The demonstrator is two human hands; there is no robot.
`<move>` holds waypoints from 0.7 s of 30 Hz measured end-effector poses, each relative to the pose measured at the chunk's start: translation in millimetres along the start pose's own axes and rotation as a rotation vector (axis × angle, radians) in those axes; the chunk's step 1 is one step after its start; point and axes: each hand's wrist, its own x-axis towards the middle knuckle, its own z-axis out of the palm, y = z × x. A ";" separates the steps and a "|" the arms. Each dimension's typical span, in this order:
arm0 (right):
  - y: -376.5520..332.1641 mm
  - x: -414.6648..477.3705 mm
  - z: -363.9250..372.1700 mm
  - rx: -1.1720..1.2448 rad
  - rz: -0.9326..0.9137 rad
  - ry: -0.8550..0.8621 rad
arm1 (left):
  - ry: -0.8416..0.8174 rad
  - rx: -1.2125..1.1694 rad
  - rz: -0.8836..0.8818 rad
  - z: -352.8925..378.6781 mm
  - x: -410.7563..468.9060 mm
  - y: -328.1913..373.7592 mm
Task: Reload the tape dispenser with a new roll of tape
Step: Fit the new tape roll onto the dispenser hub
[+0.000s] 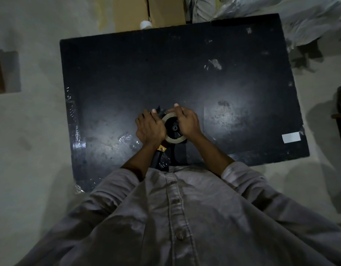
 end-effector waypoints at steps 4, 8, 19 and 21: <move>-4.5 4.9 -0.5 -0.069 0.012 0.041 | 0.008 0.007 0.001 0.1 -1.3 4.5; -7.6 2.0 -0.8 -0.110 0.029 0.094 | 0.002 0.017 0.010 -0.1 -0.9 6.3; -12.0 7.7 -13.3 -0.090 0.191 -0.088 | -0.145 -0.100 -0.277 -0.1 8.7 25.4; -14.8 9.8 -16.8 -0.091 0.214 -0.169 | -0.087 -0.040 -0.249 6.5 0.2 27.3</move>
